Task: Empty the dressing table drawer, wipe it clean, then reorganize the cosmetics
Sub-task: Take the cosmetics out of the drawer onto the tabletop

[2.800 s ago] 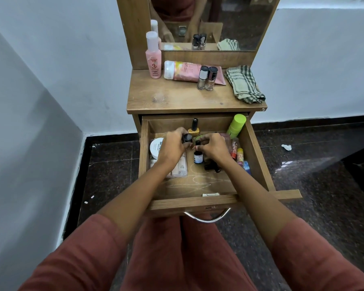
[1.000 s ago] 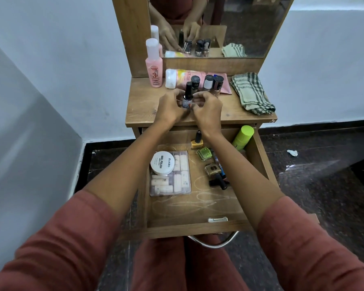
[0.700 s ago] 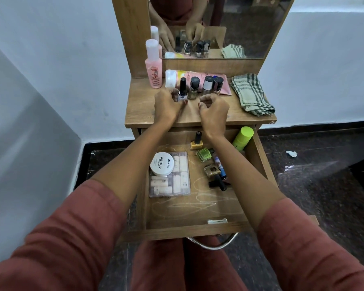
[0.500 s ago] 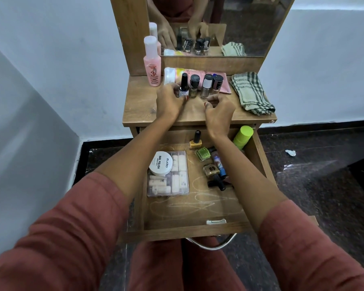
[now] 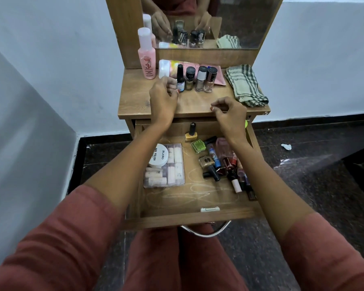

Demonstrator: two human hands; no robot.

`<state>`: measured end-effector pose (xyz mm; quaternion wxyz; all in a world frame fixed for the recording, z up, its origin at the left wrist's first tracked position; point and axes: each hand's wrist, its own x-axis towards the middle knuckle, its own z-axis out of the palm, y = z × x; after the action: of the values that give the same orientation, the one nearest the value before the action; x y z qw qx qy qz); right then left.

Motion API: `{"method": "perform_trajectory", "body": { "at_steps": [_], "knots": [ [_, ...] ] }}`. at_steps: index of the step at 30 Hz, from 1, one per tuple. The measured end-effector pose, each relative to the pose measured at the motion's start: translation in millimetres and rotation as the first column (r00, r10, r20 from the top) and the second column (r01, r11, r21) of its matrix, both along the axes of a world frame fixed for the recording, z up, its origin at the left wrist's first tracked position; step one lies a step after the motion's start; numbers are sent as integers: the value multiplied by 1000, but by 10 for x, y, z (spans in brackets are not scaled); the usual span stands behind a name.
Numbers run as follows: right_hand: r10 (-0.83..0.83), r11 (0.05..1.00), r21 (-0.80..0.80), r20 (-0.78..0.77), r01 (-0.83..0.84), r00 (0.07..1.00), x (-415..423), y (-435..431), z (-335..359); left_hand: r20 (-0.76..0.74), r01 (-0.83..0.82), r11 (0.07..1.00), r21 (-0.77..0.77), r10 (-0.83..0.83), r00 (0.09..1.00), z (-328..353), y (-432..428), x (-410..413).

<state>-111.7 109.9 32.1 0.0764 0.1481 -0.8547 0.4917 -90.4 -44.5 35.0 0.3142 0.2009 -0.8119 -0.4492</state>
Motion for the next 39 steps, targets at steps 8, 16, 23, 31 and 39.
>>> {"method": "perform_trajectory", "body": {
  "at_steps": [8, 16, 23, 31, 39],
  "knots": [
    [110, 940, 296, 204, -169, 973, 373, 481, -131, 108, 314, 945, -96, -304, 947, -242, 496, 564],
    [96, 764, 593, 286, -255, 953, 531, 867, -277, 644, 490, 872, -10, -369, 670, -718, 859, 908],
    [-64, 457, 847, 337, -273, 939, 767, 905, -341, 729, 439, 894, 91, -360, 582, -756, 952, 939],
    [-154, 373, 878, 377, -299, 913, 812, 797, -441, 726, 423, 906, -15, -281, 627, -777, 1019, 914],
    [-180, 611, 771, 357, -180, 917, 861, 887, -384, 700, 441, 894, 76, -363, 615, -687, 966, 947]
  ]
}}
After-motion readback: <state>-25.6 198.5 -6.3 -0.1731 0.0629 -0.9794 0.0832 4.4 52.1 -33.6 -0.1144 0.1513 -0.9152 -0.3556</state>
